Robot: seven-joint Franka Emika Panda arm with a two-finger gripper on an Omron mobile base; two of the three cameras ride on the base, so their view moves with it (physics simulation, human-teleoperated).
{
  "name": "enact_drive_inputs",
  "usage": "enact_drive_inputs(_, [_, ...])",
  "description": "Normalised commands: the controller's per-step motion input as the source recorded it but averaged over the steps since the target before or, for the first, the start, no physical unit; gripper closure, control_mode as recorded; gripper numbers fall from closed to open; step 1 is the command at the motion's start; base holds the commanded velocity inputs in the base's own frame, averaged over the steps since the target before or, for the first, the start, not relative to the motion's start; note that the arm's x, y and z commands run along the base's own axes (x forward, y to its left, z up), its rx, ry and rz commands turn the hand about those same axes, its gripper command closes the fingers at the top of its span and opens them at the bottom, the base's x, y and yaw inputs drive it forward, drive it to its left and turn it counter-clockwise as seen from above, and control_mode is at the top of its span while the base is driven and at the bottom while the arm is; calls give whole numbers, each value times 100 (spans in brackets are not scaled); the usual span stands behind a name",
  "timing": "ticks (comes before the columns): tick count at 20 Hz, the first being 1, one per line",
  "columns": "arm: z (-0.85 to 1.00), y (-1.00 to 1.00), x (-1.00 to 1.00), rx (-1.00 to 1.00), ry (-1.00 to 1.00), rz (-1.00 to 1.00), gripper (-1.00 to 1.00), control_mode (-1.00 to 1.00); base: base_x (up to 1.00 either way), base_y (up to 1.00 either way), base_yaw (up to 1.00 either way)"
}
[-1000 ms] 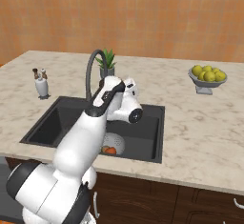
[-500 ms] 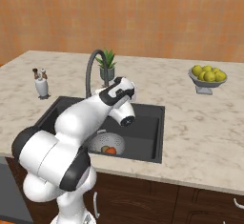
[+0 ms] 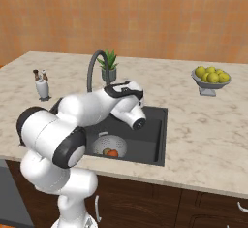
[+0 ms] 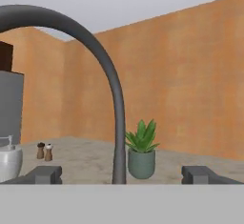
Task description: Put the colander in the sink, put the kiwi, orange in the colander, and turn on the sink faucet and pour water over the colander.
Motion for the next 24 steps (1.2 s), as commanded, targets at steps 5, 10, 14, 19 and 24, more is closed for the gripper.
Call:
enact_drive_inputs(5, [-7,11,19,17,27,11,-100,-100,0,0,0])
enact_drive_inputs(10, [-41,4,2,11,-1,13,-100,-100,0,0,0])
enact_drive_inputs(14, [-63,9,12,8,-13,18,-100,-100,0,0,0])
enact_drive_inputs(19, [-35,10,46,0,-6,17,-100,-100,0,0,0])
enact_drive_inputs(24, [-5,0,54,0,0,14,-100,-100,0,0,0])
